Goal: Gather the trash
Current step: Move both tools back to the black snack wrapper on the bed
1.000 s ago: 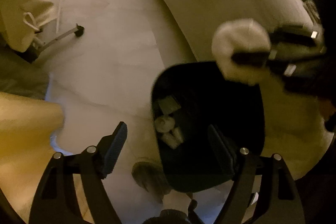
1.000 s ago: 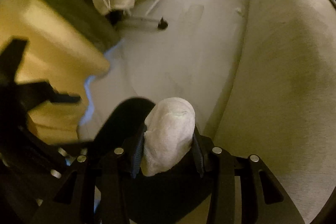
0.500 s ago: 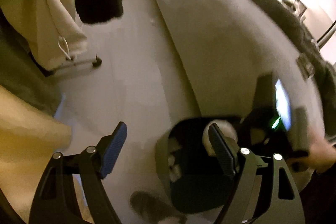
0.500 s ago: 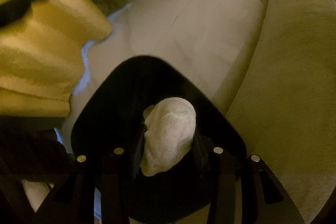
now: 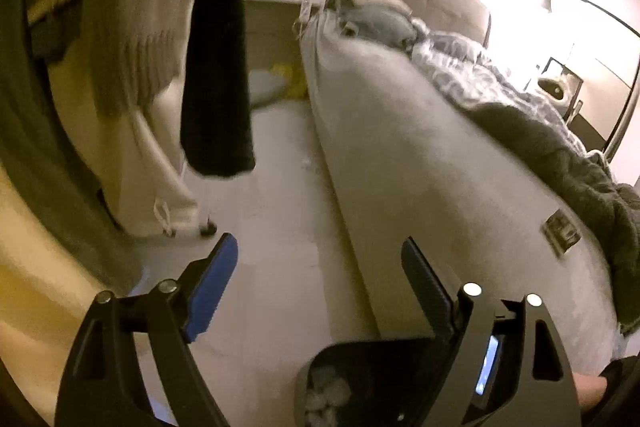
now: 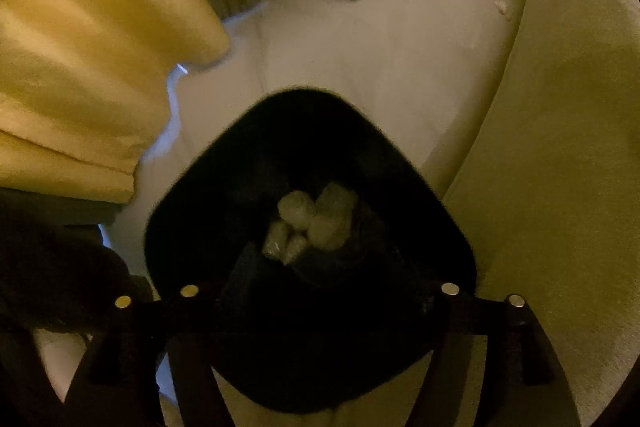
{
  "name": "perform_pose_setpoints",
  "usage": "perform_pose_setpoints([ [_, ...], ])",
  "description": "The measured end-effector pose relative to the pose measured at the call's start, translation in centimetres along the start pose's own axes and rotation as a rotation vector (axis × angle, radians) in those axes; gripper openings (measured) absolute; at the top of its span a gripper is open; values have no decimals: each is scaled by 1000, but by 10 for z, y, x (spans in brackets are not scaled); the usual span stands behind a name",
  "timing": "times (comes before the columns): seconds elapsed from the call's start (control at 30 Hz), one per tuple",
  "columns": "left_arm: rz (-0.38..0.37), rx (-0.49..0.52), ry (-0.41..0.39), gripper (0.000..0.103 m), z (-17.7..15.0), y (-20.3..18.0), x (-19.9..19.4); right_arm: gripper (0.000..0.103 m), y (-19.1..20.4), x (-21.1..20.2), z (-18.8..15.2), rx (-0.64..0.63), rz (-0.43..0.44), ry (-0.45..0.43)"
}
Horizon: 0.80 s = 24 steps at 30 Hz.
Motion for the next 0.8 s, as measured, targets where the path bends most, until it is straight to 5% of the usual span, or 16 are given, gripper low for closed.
perform_pose_setpoints([
  [0.47,-116,35,-121,98,31,-71,-9,88,-43,-102,16,23,-114,-342],
  [0.8,-179,-2,-131,98,35,-109,2,91,-112,-169,-12,129,-278,-521],
])
Point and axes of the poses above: each gripper's, at about its wrist camera, not at the fingertips, and x roughly the way its jaws point, y to its left, z to its top, the point moved 5 cm from there along x, roughly the way its jaws point, and after that the axes turned 13 degrees about -y, right-handed, at the moved point
